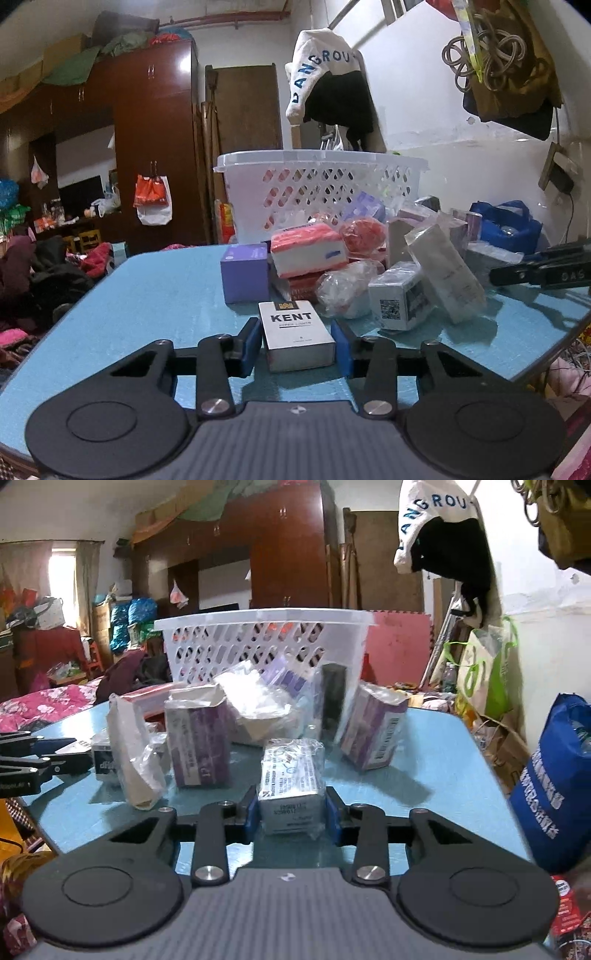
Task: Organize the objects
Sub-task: 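Grasp the white KENT box with the left gripper while the right grasps a white medicine box, then carry both boxes over the white basket and open both grippers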
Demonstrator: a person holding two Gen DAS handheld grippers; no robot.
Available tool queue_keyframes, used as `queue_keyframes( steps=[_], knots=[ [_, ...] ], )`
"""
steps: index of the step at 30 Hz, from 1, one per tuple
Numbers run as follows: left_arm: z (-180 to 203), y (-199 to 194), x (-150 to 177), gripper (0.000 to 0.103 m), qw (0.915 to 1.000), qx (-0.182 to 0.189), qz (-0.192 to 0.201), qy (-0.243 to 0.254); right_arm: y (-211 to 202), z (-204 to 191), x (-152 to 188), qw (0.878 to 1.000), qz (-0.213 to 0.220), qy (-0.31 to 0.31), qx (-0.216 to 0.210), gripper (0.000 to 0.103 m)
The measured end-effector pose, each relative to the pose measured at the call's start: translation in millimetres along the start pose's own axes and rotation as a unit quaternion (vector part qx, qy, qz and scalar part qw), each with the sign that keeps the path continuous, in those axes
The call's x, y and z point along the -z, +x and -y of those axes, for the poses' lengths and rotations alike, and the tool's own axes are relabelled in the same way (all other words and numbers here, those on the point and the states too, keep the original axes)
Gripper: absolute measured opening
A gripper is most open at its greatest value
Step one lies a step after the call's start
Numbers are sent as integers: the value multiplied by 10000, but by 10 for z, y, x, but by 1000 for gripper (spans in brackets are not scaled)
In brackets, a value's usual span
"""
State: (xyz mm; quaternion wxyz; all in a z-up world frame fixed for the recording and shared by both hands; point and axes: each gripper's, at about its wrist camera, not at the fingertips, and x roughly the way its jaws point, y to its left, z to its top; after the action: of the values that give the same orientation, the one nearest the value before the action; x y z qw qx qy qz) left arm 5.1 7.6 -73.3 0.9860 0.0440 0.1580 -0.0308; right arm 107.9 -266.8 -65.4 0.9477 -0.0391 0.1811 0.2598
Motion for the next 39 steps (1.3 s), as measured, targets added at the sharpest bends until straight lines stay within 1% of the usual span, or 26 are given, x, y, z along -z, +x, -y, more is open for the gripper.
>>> queue_keyframes(
  steps=[8, 13, 16, 19, 21, 22, 23, 25, 28, 30, 31, 35, 39],
  knots=[
    [-70, -80, -75, 45, 9998, -58, 207, 2, -197, 96, -39, 9996, 175, 63, 197, 39],
    [-109, -151, -166, 44, 9990, -85, 427, -47, -321, 82, -141, 9991, 406, 79, 137, 39],
    [-144, -135, -247, 43, 9981, -69, 580, -178, -304, 13, -225, 9989, 454, -76, 125, 39],
    [-162, -25, -247, 42, 9990, -117, 404, -176, -288, 7, -279, 9986, 512, -76, 81, 39],
    [-165, 18, -196, 37, 9989, -291, 349, -81, -283, 29, -257, 9986, 519, -49, 60, 39],
    [-189, 18, -181, 36, 9990, -296, 329, -96, -282, 33, -242, 9987, 504, -38, 61, 39],
    [-211, 35, -177, 34, 9993, -221, 261, -146, -277, 44, -228, 9988, 482, -22, 69, 39],
    [-231, 92, -166, 33, 9998, -80, 91, -134, -279, 74, -208, 9989, 465, 37, 66, 39],
    [-229, 147, -119, 33, 9999, -30, 17, -159, -292, 89, -200, 9988, 477, 96, 63, 39],
    [-234, 136, -106, 19, 9997, -53, 80, -222, -311, 95, -216, 9987, 493, 90, 71, 39],
    [-249, 120, -119, 19, 9996, -60, 115, -239, -324, 94, -228, 9986, 513, 87, 65, 39],
    [-284, 14, -251, 19, 9989, -127, 369, -257, -387, 74, -366, 9978, 668, 33, 12, 39],
    [-293, 24, -596, 19, 9982, 53, 539, -255, -371, 29, -664, 9964, 822, -118, -172, 39]
  ],
)
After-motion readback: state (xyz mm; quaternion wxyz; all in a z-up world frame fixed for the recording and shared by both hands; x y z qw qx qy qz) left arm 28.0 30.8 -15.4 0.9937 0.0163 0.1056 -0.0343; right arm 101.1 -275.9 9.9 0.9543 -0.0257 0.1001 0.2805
